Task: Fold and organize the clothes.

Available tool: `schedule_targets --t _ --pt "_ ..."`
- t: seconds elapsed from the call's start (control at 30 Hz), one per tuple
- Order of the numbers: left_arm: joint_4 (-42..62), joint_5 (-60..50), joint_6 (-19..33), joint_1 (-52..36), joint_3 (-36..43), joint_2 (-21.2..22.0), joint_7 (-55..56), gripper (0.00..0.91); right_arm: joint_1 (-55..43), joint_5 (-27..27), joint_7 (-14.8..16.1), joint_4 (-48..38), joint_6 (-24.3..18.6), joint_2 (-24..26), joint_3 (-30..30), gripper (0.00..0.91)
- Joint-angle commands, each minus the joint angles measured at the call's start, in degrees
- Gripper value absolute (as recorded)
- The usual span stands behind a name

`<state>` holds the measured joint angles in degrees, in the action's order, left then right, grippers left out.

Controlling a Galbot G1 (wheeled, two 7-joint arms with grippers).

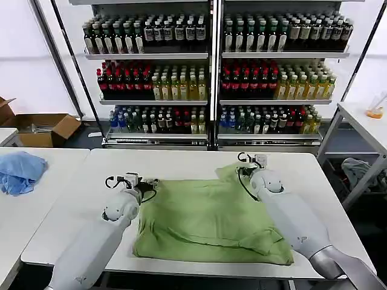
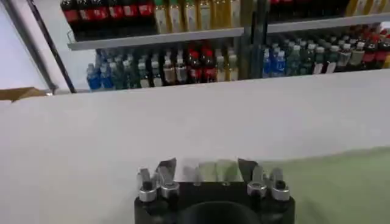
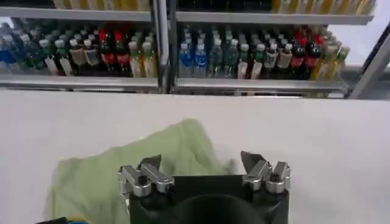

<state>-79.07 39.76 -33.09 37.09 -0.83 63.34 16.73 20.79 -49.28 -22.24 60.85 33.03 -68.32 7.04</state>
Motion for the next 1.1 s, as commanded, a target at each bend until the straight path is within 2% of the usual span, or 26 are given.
schedule_targets --t 0.03,0.63,0.83,1.1 --pt "-0.3 1.6 0.0 0.8 0.1 -0.6 -0.5 0.04 -0.8 -0.3 0.6 -2.8 0.2 -0.6 0.5 0.01" --pt "-2.4 5.8 1.1 1.4 -2.5 -0.9 -2.4 0.03 0.1 -0.4 1.7 -0.4 -0.5 -0.7 -0.5 0.0" --pt "-6.0 6.6 2.4 2.4 -4.1 -2.0 -2.8 0.03 1.6 1.5 2.1 5.9 -3.2 0.8 -1.5 0.0" --pt "-10.3 8.1 2.7 4.8 -6.6 -3.8 -2.6 0.03 4.6 2.0 2.2 16.1 -3.8 4.6 -4.4 0.0"
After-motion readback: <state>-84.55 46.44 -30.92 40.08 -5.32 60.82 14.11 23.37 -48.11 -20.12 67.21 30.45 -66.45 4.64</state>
